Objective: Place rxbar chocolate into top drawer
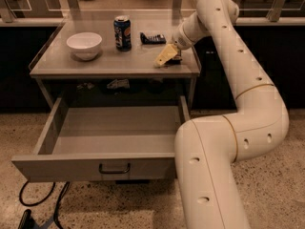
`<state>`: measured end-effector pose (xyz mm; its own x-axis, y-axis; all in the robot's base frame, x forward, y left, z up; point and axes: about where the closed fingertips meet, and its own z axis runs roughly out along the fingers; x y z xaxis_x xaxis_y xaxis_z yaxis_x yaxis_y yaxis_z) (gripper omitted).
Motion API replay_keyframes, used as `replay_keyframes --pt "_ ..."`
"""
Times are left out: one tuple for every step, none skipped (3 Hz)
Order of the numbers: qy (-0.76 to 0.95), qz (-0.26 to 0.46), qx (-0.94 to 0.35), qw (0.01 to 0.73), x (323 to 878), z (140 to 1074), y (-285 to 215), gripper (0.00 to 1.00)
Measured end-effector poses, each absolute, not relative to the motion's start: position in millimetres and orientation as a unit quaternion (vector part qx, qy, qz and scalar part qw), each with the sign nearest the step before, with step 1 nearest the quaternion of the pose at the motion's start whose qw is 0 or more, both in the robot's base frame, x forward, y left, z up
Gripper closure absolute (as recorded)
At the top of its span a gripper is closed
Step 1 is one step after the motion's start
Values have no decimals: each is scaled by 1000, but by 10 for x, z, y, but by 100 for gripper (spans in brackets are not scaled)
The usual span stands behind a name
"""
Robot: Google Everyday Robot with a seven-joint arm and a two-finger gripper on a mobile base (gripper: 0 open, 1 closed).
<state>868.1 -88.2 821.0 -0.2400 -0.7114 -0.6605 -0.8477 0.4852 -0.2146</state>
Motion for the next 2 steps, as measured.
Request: replay_keyframes --pt "782 94 -499 363 8681 8210 -882 11" --pt "782 94 -499 362 8681 8210 -881 0"
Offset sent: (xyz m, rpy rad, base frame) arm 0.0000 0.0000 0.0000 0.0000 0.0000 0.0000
